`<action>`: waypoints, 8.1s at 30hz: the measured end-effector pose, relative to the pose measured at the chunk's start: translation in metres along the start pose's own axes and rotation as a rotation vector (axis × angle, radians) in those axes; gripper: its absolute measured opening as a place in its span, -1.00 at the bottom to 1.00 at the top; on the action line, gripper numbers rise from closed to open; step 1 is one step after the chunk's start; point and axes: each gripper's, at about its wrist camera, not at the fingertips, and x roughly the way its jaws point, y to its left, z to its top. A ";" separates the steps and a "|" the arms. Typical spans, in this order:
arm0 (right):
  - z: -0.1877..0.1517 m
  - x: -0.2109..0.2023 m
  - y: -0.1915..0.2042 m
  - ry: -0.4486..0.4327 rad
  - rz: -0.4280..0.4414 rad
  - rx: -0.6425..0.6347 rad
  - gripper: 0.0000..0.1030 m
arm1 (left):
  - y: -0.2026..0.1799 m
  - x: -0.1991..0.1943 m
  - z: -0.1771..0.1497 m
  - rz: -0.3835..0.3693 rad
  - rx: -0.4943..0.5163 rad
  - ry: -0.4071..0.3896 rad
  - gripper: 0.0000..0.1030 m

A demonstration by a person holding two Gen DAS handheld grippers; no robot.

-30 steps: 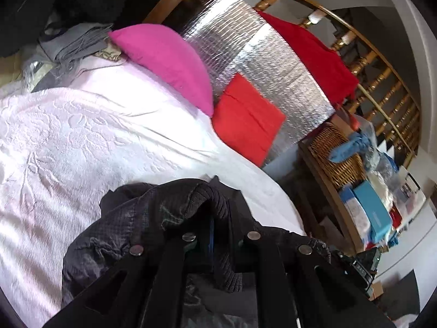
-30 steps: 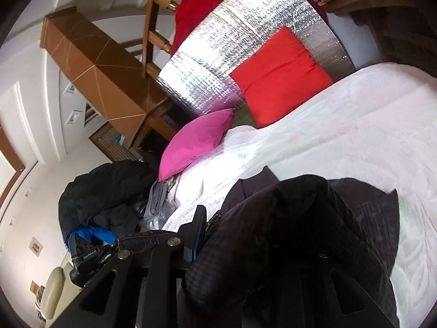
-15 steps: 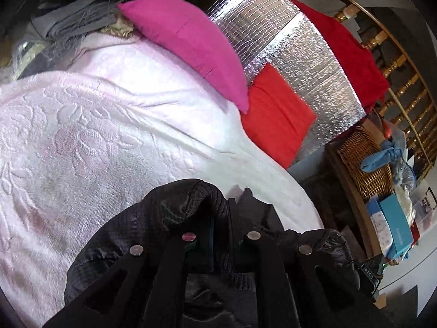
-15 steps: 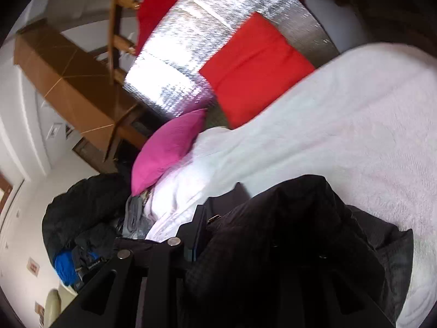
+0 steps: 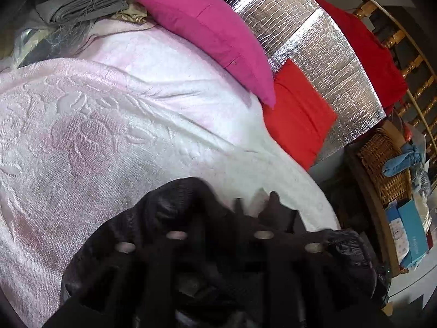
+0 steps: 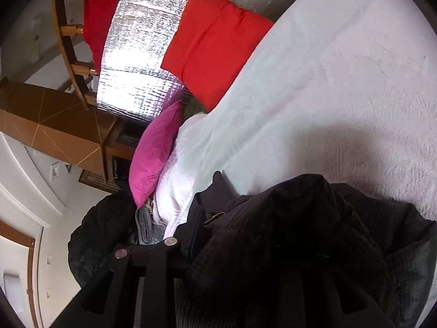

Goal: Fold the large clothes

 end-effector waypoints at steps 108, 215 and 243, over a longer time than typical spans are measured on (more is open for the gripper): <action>-0.098 -0.008 0.059 -0.061 -0.491 -0.383 0.52 | -0.047 -0.052 -0.093 0.541 0.612 -0.029 0.43; -0.183 -0.121 0.060 -0.003 -0.094 -0.214 0.62 | 0.002 -0.149 -0.157 0.195 0.007 0.072 0.62; -0.188 -0.092 -0.022 -0.277 -0.222 0.196 0.27 | 0.046 -0.104 -0.143 0.141 -0.336 -0.021 0.05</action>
